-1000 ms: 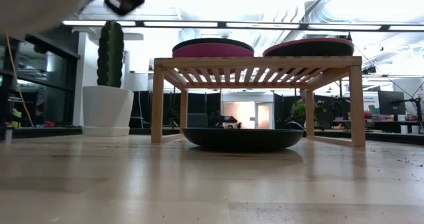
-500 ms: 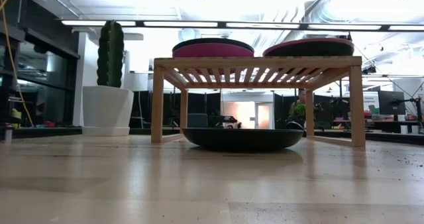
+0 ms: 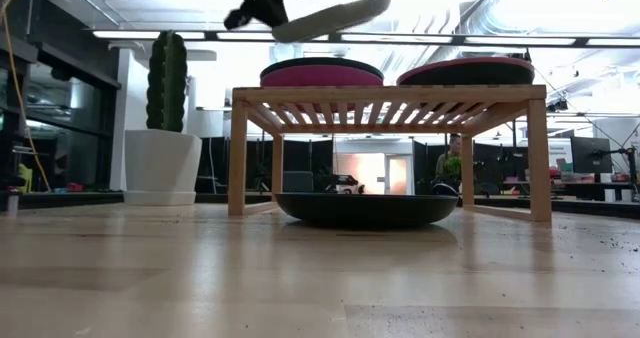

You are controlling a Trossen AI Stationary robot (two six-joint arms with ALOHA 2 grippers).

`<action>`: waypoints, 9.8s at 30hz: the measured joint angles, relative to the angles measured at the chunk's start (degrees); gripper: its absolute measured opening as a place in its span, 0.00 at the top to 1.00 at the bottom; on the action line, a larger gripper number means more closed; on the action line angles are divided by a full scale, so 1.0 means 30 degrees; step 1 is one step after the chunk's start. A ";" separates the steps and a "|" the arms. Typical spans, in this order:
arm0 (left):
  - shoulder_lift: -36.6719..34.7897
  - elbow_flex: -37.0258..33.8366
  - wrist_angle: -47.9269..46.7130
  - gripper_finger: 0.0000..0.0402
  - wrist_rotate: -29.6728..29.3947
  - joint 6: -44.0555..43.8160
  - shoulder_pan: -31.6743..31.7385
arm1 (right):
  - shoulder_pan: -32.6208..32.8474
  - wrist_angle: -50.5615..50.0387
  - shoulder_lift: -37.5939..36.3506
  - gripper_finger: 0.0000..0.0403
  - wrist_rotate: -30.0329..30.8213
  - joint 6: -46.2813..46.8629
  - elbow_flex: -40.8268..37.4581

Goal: Place and stack plates onto a shelf
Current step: Stack the white plate on top of the dark blue plate on the shelf, then stack the black plate on top of the light pink plate on the shelf, then return to Home Position

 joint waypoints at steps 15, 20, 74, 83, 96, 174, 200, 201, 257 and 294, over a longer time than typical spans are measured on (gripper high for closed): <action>0.1402 0.0000 -0.0104 1.00 0.0432 0.1698 0.0872 | 0.0000 0.0015 0.0000 0.50 -0.0095 0.0495 0.0000; 0.1390 0.0000 -0.0115 1.00 0.0166 0.2504 0.0866 | 0.0000 0.0015 0.0000 0.50 -0.0102 0.0495 0.0000; -1.3140 -1.8921 2.5140 0.66 -0.3664 0.0418 -0.9982 | 0.0004 0.1312 0.0178 0.50 -0.2418 0.9075 -0.0035; -1.3133 -1.8918 2.5117 0.66 -0.3656 0.0410 -0.9982 | 0.1614 0.6110 0.1616 0.50 -0.5517 1.8434 -0.6682; -1.3133 -1.8923 2.5171 0.66 -0.3656 0.0418 -0.9938 | -0.1818 1.5952 0.3975 0.50 -0.5122 2.1444 -1.2956; -1.3133 -1.8924 2.5631 0.66 -0.3358 -0.1674 -0.9774 | -0.5858 0.8990 -0.5868 1.00 -0.2968 0.1290 -0.4058; -1.3126 -1.8921 2.3617 0.66 -0.3365 -0.0879 -0.9778 | -0.7680 -0.6685 -0.7313 1.00 0.0699 0.8040 -0.0509; -1.3126 -1.8921 2.3617 0.66 -0.3365 -0.0879 -0.9771 | -0.7827 -0.6736 -0.7477 1.00 0.0688 0.8105 -0.0695; -1.3126 -1.8921 2.3595 0.66 -0.3366 -0.2083 -0.9772 | -0.8478 0.9362 -0.9838 0.46 -0.2650 -0.3758 -0.5396; -1.3133 -1.8921 2.6884 0.66 -0.3751 -0.0068 -0.8170 | -0.7133 1.6837 -0.9216 0.46 -0.6783 -0.8654 -0.7737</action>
